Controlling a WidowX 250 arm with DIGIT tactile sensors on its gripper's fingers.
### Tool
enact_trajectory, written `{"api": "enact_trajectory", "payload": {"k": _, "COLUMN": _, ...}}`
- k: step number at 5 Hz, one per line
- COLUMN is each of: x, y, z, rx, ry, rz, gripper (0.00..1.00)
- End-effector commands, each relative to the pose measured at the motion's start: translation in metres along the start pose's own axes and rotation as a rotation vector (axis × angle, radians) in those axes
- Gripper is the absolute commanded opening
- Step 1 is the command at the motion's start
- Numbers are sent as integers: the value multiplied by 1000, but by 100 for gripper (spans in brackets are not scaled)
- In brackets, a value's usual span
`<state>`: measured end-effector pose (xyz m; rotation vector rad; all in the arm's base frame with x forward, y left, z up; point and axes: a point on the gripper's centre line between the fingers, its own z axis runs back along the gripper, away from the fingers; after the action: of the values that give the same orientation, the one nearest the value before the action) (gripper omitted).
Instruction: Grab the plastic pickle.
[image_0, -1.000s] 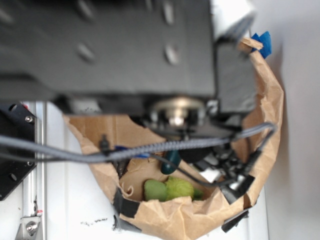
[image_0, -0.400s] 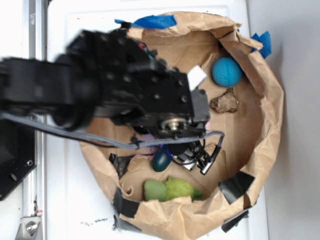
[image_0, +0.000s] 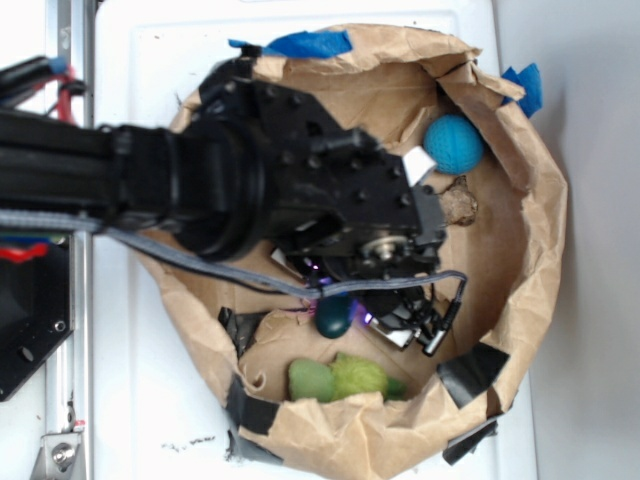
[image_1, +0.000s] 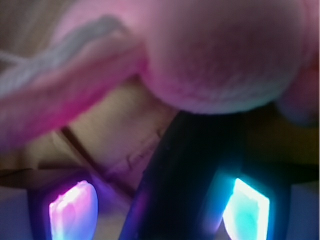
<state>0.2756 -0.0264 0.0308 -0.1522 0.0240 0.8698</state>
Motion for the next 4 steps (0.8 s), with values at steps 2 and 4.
{"api": "enact_trajectory", "payload": {"k": 2, "x": -1, "y": -6, "z": 23, "rx": -54, "ry": -28, "rz": -55, "gripper": 0}}
{"api": "enact_trajectory", "payload": {"k": 4, "x": 23, "y": 0, "z": 119, "rx": -33, "ry": -218, "rz": -333, "gripper": 0}}
